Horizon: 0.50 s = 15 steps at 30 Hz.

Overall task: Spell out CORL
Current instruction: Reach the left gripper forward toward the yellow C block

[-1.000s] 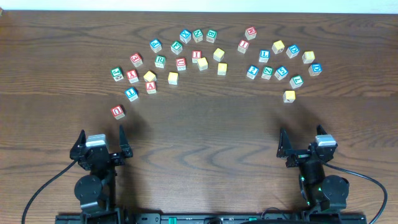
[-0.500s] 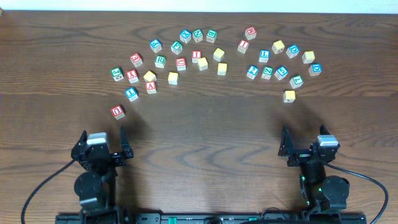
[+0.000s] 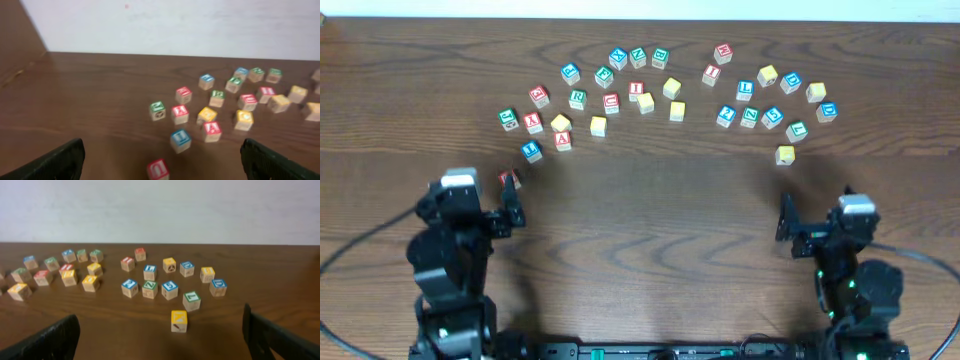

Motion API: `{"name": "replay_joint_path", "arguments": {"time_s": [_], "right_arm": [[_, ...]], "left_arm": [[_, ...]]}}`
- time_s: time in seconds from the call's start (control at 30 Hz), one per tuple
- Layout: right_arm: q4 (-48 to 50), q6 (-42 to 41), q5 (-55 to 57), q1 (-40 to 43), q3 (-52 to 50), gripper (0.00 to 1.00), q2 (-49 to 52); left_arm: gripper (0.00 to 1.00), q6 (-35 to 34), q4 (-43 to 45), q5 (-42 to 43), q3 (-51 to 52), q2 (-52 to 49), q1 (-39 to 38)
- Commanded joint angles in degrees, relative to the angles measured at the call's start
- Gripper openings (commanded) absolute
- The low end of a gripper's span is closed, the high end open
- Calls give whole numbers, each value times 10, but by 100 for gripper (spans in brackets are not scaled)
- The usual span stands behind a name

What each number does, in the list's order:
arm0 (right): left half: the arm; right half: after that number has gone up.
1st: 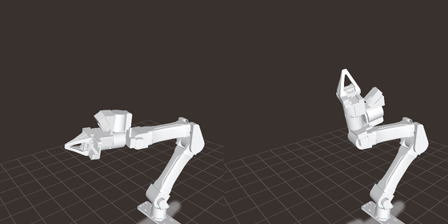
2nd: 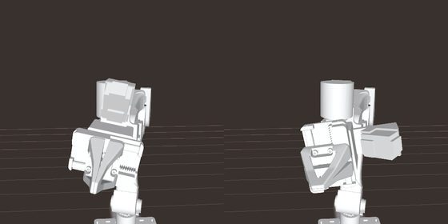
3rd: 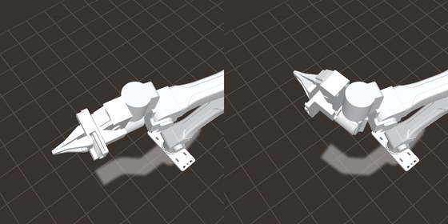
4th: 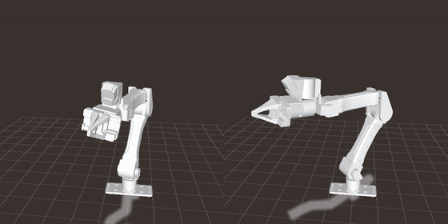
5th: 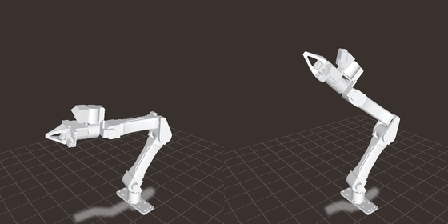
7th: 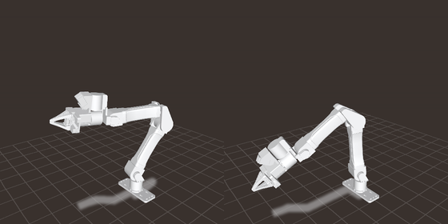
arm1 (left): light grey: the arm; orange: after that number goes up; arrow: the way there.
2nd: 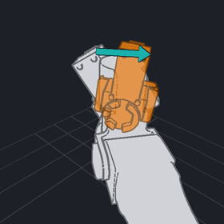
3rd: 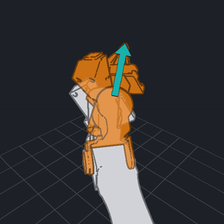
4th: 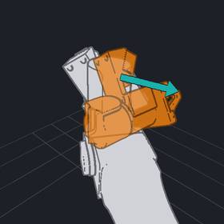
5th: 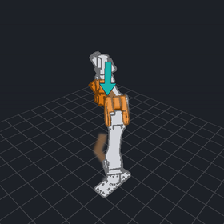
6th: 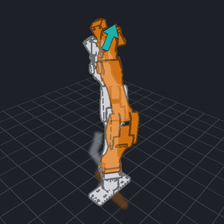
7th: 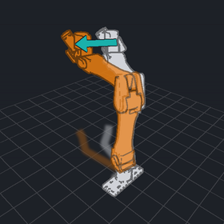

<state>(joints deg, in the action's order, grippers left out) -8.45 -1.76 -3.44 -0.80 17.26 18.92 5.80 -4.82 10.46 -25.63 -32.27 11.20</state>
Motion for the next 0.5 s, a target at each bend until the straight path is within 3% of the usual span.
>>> {"name": "replay_joint_path", "arguments": {"time_s": [0.0, 0.13, 0.47], "right_arm": [[-22, 17, -5, 3, 77, 99, 77], [-68, 42, -35, 3, 169, 99, 176], [-263, 42, -107, 4, 460, 99, 433]], "left_arm": [[98, -7, -12, 51, -76, -71, 0], [98, -7, -64, 71, -159, -145, 0], [98, -4, -287, 97, -455, -370, -8]]}}
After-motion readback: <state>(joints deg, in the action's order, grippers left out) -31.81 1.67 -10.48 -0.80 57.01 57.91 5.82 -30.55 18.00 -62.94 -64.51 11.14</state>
